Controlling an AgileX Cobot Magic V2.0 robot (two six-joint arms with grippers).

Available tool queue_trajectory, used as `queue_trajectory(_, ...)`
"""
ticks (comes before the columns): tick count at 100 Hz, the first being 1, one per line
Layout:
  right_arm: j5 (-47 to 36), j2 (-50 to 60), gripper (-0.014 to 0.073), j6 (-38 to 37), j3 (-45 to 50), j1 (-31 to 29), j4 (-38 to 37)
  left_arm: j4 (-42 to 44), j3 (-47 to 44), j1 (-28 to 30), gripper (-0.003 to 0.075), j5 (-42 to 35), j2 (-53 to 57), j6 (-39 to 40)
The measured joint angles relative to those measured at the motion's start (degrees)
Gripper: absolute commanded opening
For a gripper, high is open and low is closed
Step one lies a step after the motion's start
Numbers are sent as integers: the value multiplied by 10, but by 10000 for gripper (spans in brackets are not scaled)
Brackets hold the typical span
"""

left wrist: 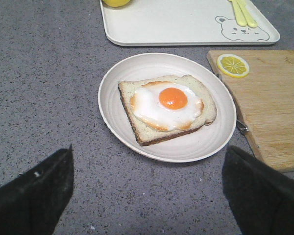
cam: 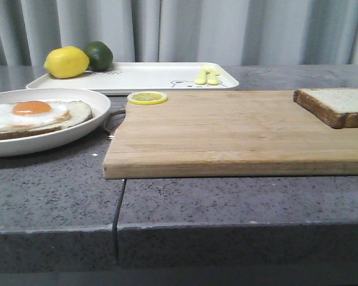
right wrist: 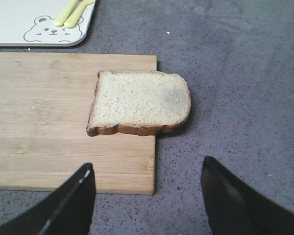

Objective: Place bread and move sandwich to tray
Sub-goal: 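Lower the right gripper and grasp the bread slice by its edge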

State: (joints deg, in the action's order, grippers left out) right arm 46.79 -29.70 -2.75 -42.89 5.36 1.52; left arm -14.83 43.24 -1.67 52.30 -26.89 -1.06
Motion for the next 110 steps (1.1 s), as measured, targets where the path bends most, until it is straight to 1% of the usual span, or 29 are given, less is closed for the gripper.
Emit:
queue_trajectory(14, -25, -44, 479, 47, 0, -36, 48, 0, 0, 0, 575, 0, 0, 0)
queue_trajectory(26, -48, -85, 479, 107, 0, -92, 114, 0, 0, 0, 575, 0, 0, 0)
queue_trajectory(40, -66, -138, 479, 199, 0, -164, 223, 0, 0, 0, 575, 0, 0, 0)
queue_trajectory(56, -68, -210, 479, 322, 0, -236, 381, 1, 0, 0, 575, 0, 0, 0)
queue_trajectory(68, -78, -256, 479, 388, 5, -285, 477, 1, 0, 0, 575, 1, 0, 0)
queue_trajectory(78, -82, -283, 479, 427, 12, -306, 537, 1, 0, 0, 575, 1, 0, 0)
queue_trajectory(87, -84, -308, 479, 457, 13, -311, 577, 1, 0, 0, 575, 1, 0, 0)
queue_trajectory(101, -80, -347, 479, 491, 13, -311, 624, 1, 0, 0, 575, 1, 0, 0)
queue_trajectory(110, -79, -373, 479, 502, 13, -311, 641, 1, 0, 0, 575, 1, 0, 0)
